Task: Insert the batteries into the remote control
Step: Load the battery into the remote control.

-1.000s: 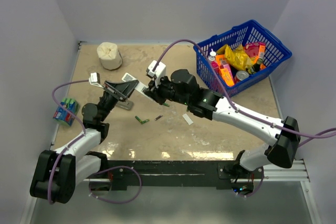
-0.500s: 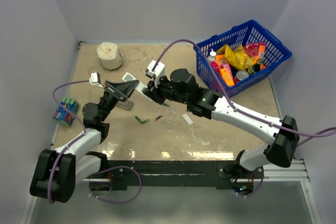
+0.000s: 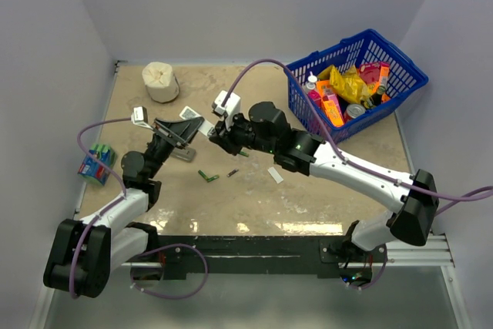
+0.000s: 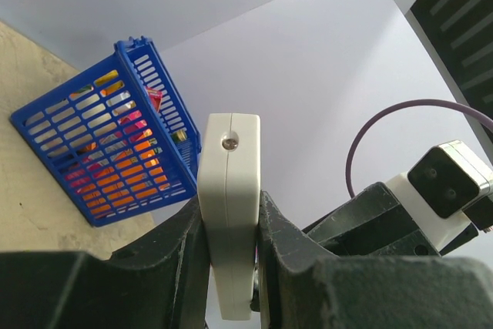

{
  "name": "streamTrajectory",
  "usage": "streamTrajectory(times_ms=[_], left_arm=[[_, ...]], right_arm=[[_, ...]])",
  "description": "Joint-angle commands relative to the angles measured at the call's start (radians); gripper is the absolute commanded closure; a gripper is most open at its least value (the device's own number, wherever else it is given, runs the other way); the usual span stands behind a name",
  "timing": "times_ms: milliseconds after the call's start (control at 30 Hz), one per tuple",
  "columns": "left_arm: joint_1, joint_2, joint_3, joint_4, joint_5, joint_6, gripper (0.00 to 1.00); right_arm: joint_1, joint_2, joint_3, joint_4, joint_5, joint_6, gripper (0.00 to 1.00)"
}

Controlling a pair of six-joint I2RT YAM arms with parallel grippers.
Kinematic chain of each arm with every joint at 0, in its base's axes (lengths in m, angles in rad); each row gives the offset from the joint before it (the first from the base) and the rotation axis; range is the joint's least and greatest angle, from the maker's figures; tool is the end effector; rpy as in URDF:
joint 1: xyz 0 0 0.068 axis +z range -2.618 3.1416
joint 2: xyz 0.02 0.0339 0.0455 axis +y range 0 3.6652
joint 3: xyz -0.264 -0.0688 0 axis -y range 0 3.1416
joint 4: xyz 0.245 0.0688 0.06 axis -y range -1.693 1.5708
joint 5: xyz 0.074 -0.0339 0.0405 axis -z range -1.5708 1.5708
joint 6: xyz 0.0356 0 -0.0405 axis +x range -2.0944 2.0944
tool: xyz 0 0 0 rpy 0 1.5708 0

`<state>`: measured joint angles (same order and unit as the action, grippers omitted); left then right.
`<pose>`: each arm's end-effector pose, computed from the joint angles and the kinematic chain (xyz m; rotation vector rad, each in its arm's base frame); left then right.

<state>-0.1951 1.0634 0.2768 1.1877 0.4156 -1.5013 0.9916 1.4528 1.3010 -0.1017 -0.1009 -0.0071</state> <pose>0.1987 -0.0539 0.2548 -0.4729 1.3168 -1.6962 0.1864 0.2916 0.3705 -0.9718 1.6271 0.7769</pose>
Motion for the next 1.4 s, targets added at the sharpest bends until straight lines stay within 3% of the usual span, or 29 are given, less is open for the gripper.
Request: streamTrajectory(times_ms=[0, 567, 1367], left_arm=[[-0.01, -0.008, 0.021, 0.104, -0.02, -0.027, 1.0], [-0.01, -0.011, 0.018, 0.107, -0.02, -0.031, 1.0], [-0.01, -0.002, 0.018, 0.128, -0.009, -0.04, 1.0]], right_arm=[[-0.001, 0.018, 0.0, -0.029, -0.022, -0.001, 0.8], [-0.008, 0.001, -0.04, -0.001, 0.07, 0.047, 0.8], [-0.013, -0.008, -0.032, 0.026, 0.076, 0.055, 0.66]])
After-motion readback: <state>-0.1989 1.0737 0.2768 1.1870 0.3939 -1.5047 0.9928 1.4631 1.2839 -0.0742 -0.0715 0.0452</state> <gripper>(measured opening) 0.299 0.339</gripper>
